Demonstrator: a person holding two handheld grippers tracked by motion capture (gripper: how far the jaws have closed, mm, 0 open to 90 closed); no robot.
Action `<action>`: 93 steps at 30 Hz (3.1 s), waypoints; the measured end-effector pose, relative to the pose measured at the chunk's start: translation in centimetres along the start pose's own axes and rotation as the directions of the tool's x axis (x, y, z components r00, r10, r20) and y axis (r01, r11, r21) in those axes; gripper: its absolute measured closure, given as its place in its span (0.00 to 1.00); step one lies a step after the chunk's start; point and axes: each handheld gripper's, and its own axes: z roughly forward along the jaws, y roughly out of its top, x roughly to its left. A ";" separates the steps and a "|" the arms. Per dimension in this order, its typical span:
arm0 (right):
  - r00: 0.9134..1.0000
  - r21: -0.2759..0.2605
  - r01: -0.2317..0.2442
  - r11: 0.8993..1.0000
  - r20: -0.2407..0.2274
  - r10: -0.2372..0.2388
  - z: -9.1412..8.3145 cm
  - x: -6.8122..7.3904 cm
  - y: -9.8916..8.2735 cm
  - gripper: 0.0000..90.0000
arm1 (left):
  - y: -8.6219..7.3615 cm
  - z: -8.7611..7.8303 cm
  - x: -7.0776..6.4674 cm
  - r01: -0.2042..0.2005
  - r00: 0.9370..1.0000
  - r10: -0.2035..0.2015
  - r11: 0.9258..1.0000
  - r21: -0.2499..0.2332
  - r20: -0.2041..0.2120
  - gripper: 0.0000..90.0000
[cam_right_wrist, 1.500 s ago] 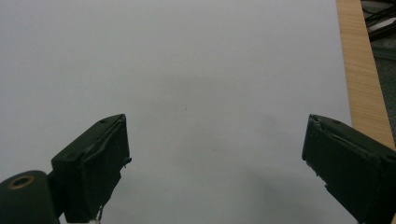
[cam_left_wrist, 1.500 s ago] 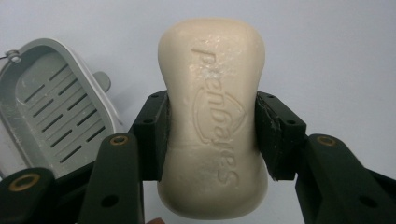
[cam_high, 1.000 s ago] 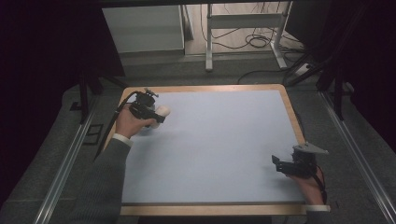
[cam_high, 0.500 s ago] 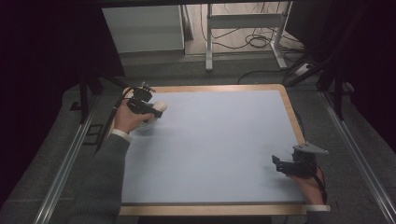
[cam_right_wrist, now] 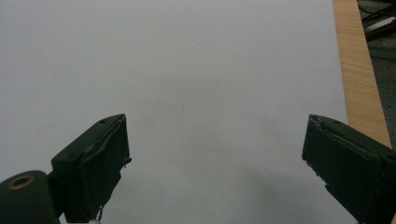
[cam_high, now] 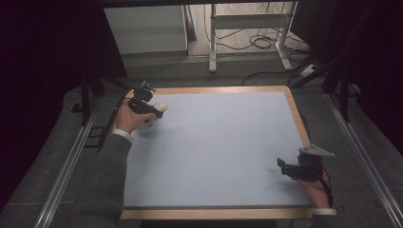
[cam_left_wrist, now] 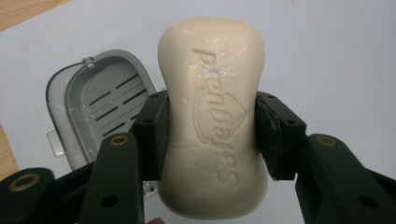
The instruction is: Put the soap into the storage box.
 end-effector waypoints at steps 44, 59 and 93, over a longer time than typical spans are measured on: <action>1.000 0.012 -0.003 1.000 0.007 0.003 0.3 -0.2 -0.2 0.08 | -1.4 3.9 4.7 0.155 0.985 -0.150 0.987 0.052 -0.084 0.55; 1.000 0.019 -0.001 1.000 0.007 0.001 0.5 -0.2 -0.3 0.08 | -1.4 3.8 4.0 0.149 0.987 -0.148 0.989 0.013 -0.062 0.47; 1.000 -0.003 0.007 1.000 0.001 -0.007 0.0 0.0 -0.1 0.08 | -8.3 1.1 -5.9 -0.158 0.979 0.177 0.973 -0.165 0.104 0.27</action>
